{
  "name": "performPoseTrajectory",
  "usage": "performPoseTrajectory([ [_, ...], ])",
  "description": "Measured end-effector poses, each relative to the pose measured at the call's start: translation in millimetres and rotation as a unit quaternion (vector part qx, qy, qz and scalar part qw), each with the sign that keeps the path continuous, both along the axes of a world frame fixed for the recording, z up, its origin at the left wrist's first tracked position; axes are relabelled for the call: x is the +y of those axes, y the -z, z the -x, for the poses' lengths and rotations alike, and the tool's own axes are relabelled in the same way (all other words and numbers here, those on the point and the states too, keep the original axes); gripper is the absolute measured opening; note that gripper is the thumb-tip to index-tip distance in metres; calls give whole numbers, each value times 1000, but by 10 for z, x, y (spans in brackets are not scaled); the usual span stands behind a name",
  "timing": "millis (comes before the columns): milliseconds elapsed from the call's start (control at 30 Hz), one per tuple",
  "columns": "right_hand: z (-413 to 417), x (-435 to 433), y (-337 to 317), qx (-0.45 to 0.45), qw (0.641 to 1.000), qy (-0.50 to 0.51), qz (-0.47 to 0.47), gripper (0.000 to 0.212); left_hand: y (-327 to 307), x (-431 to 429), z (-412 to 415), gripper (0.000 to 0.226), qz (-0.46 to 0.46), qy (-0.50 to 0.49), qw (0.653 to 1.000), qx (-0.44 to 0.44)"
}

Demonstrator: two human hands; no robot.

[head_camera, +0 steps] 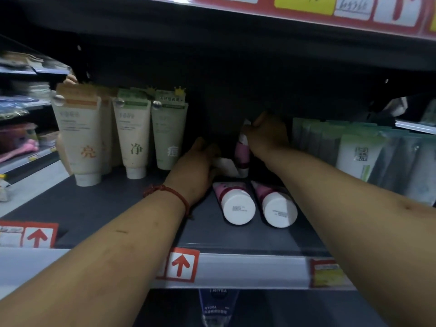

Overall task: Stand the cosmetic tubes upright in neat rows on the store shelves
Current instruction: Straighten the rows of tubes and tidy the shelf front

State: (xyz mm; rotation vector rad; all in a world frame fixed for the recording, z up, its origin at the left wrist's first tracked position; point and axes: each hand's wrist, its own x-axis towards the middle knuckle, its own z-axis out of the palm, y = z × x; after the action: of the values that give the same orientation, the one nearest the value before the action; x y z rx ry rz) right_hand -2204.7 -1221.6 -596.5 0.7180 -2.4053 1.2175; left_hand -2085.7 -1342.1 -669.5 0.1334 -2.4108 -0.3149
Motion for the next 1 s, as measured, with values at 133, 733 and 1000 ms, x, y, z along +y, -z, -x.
performPoseTrajectory([
  [133,-48,13,-25,-19,999,-25,24,36,-90,79,-46,25,-77,14,993,93],
  [733,0,-53,-37,-67,997,-35,12,39,-127,131,-137,32,-250,-38,955,155],
  [1000,-92,-102,13,-200,967,-121,96,16,-66,144,-160,45,-283,-32,953,101],
])
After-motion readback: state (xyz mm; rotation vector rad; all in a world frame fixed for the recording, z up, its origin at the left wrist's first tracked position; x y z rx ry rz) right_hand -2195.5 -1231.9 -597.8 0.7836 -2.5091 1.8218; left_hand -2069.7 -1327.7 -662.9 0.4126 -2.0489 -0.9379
